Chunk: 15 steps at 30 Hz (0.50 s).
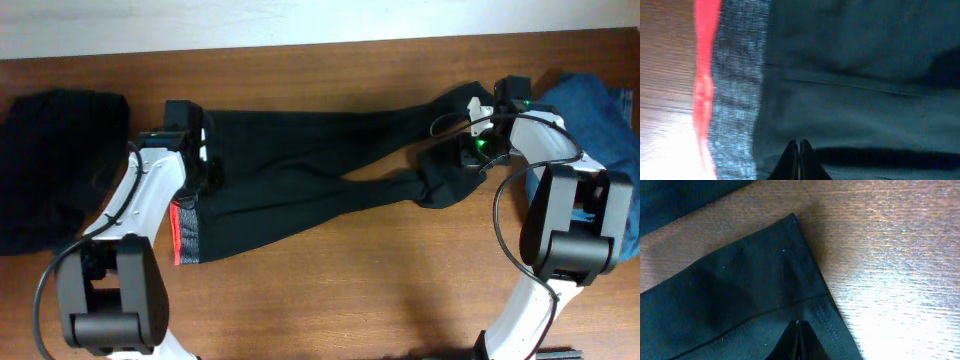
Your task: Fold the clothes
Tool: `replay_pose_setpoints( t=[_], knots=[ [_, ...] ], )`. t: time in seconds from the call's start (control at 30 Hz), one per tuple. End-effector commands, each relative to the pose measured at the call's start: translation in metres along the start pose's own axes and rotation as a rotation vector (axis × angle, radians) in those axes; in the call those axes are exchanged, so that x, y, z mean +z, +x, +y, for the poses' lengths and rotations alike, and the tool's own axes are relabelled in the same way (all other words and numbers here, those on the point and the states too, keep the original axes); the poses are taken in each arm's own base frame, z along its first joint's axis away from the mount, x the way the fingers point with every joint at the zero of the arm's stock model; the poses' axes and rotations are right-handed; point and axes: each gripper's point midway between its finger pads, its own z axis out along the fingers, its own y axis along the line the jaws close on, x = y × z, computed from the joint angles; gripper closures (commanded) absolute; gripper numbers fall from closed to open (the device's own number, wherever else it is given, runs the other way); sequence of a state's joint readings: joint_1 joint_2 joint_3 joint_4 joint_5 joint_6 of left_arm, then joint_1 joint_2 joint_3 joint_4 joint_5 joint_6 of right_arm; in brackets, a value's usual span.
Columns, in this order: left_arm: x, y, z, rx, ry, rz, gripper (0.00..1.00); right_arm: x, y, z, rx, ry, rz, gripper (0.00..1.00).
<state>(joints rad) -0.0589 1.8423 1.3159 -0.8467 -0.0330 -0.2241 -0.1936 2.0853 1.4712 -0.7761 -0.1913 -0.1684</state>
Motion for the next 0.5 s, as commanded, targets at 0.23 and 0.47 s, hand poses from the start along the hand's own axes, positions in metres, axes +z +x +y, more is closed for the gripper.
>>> replay_pose_setpoints(
  t=[0.23, 0.47],
  knots=[
    [0.026, 0.013, -0.005, 0.021, 0.021, 0.065, 0.95, 0.028, 0.018, -0.003, 0.0, -0.001, 0.078, 0.96],
    [0.067, 0.026, -0.004, 0.022, 0.001, 0.151, 0.95, 0.027, 0.022, -0.02, -0.003, 0.096, 0.097, 0.96]
  ],
)
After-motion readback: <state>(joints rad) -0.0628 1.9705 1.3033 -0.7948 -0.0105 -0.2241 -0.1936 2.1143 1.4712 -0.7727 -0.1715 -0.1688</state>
